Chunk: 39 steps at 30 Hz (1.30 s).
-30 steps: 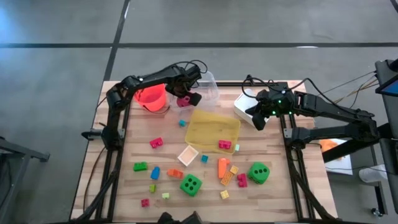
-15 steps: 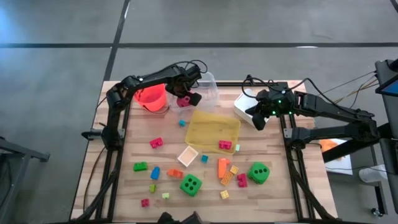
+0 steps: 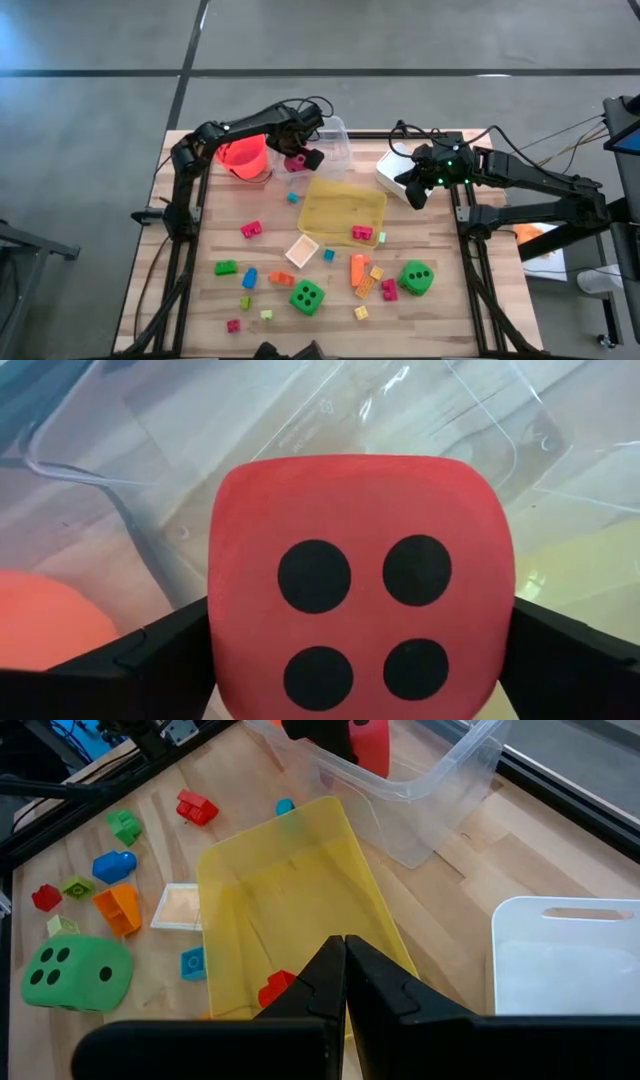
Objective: Pick & Place Toys
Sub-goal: Put the red dice into the transparent bin
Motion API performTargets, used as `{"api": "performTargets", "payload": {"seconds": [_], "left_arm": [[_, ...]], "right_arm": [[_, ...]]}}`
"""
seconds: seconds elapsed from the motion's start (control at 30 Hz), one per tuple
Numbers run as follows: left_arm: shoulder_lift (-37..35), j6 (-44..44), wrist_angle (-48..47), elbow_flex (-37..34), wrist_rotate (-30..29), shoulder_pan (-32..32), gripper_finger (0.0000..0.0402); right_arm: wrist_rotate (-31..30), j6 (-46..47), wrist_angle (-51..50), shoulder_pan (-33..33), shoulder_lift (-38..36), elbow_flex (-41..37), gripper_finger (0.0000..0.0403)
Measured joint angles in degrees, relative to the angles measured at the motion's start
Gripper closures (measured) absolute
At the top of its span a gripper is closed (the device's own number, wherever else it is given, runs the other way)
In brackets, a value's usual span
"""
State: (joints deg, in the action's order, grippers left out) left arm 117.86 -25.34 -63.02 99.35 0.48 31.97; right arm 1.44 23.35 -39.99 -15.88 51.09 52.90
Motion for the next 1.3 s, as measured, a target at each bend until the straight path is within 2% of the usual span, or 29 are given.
{"api": "performTargets", "payload": {"seconds": [0.2,0.47,0.93,1.1,1.17,1.3], "left_arm": [[-0.6,0.7,0.1,0.0,1.5,0.0,0.0014],[-0.8,2.4,0.7,0.0,2.1,-0.7,0.0003],[-0.9,-0.3,0.0,-0.3,2.3,-0.7,0.0002],[-0.9,-2.2,0.0,-0.1,-0.6,-1.5,0.0002],[-1.1,-2.4,0.3,-0.1,0.8,-1.5,0.0002],[-1.4,-2.2,0.3,0.3,-0.2,-1.4,0.0002]], "right_arm": [[0.0,0.0,0.0,0.0,0.0,0.0,0.0394],[0.0,0.0,0.0,0.0,0.0,0.0,0.0394],[0.0,0.0,0.0,0.0,0.0,0.0,0.0394],[0.0,0.0,0.0,0.0,0.0,0.0,0.0394],[0.0,0.0,0.0,0.0,0.0,0.0,0.0394],[0.0,0.0,0.0,0.0,0.0,0.0,0.0394]]}}
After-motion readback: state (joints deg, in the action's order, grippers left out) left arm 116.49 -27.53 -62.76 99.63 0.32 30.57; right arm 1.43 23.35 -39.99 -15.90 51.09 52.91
